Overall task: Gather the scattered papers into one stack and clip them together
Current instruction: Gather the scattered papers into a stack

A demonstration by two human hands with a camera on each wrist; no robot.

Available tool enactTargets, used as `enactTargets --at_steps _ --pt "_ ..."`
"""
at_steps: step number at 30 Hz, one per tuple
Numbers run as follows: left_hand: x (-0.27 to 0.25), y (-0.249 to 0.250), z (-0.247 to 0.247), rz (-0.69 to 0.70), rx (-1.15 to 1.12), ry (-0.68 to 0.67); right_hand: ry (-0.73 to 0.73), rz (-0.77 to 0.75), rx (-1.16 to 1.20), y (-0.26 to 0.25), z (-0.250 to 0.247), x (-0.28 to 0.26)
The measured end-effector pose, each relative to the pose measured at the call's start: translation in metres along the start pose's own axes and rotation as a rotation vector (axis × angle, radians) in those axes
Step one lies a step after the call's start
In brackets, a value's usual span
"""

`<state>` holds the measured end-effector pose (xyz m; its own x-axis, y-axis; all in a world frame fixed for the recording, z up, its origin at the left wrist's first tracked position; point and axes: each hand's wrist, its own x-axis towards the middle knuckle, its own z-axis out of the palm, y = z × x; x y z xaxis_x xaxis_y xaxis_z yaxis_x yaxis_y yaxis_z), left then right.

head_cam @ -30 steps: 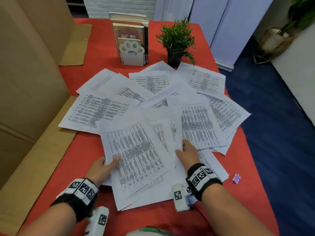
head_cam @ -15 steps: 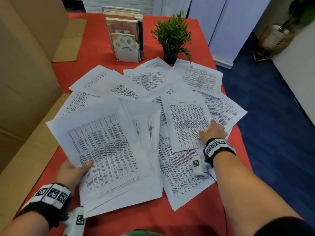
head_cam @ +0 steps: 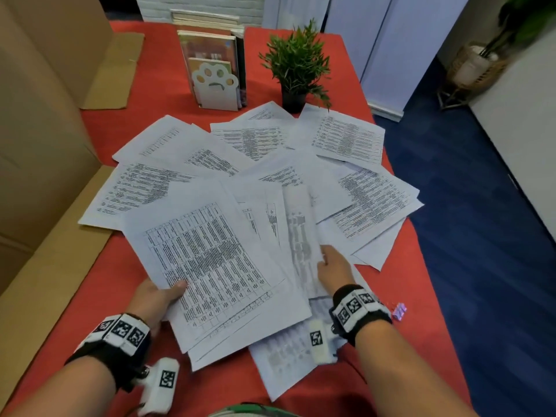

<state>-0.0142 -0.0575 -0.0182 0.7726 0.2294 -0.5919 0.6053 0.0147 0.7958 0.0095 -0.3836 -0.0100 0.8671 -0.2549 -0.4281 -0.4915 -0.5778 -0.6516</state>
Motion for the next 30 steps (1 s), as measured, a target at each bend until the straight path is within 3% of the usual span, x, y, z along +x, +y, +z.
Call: enactTargets --at_steps 8,11,13,17,20,26,30 --pt "0.002 0.003 0.019 0.041 0.088 -0.059 -0.168 -0.036 0.06 -0.012 0.034 -0.023" --pt "0.004 -0.001 0.014 0.077 0.191 -0.011 -0.028 -0.041 0.066 -0.014 0.032 -0.013" --pt "0.001 -0.002 0.012 0.084 0.222 0.015 0.109 0.018 0.212 -0.016 0.027 0.002" --pt "-0.003 -0.006 0.009 0.044 0.212 0.002 0.061 0.086 0.47 -0.031 0.016 0.037" --pt "0.002 -0.015 0.003 0.035 0.219 -0.017 0.026 0.064 0.366 -0.039 0.013 0.054" --pt "0.002 -0.013 -0.012 0.001 0.224 -0.003 0.291 0.053 0.292 -0.013 -0.001 0.046" --pt "0.012 -0.014 -0.04 -0.019 0.248 0.012 0.307 0.102 0.101 0.009 -0.017 0.036"
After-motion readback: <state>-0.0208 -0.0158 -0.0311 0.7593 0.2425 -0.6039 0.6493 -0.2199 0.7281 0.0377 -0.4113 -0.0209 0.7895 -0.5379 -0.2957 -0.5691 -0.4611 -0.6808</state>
